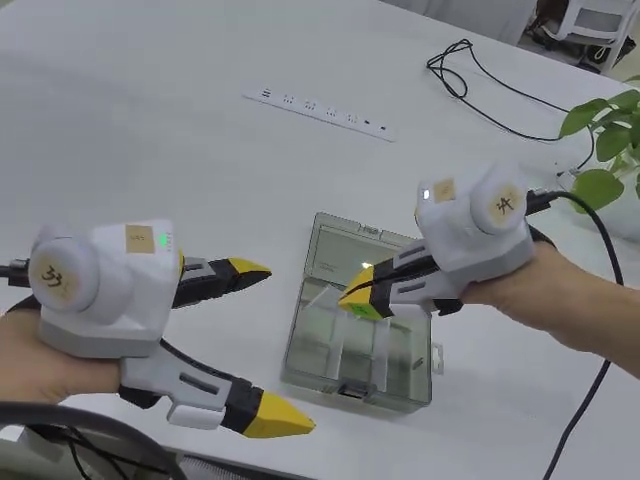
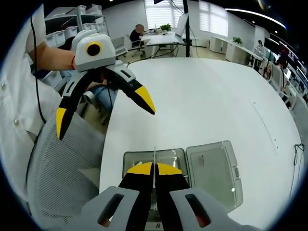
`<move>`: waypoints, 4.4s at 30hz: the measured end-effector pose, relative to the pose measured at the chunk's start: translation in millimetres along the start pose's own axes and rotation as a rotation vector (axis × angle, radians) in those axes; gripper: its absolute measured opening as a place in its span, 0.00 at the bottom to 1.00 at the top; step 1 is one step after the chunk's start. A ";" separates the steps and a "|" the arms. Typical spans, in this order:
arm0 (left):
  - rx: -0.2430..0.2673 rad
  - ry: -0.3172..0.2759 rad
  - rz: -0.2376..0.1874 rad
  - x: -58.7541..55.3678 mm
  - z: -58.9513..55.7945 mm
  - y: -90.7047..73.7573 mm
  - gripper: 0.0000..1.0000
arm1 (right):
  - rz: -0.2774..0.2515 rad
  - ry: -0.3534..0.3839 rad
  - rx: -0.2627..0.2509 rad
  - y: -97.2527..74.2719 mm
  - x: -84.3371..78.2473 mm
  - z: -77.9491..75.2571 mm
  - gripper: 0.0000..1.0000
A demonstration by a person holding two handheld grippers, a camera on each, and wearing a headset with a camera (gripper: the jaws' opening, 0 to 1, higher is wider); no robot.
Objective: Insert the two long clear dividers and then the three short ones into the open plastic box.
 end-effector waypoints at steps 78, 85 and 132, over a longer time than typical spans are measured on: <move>0.003 -0.015 0.019 -7.5 -0.8 0.7 0.99 | 0.138 -0.020 -0.007 29.3 -9.3 -0.3 0.14; 0.006 -0.016 0.039 -11.7 1.4 1.4 1.00 | 0.087 0.008 -0.030 4.8 -8.4 -1.8 0.21; 0.023 -0.020 0.062 -10.4 4.1 1.5 1.00 | 0.232 0.091 -0.086 -102.6 -152.0 0.9 0.65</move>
Point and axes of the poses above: the centre of the closed fingertips' face, and the gripper's own axes: y roughly forward along the fingers, z roughly to its left, x roughly out of its top, the point moved 2 cm from there along -y, roughly backward along the fingers, and after that the axes turned 4 degrees about -x, right-handed, at the moved point
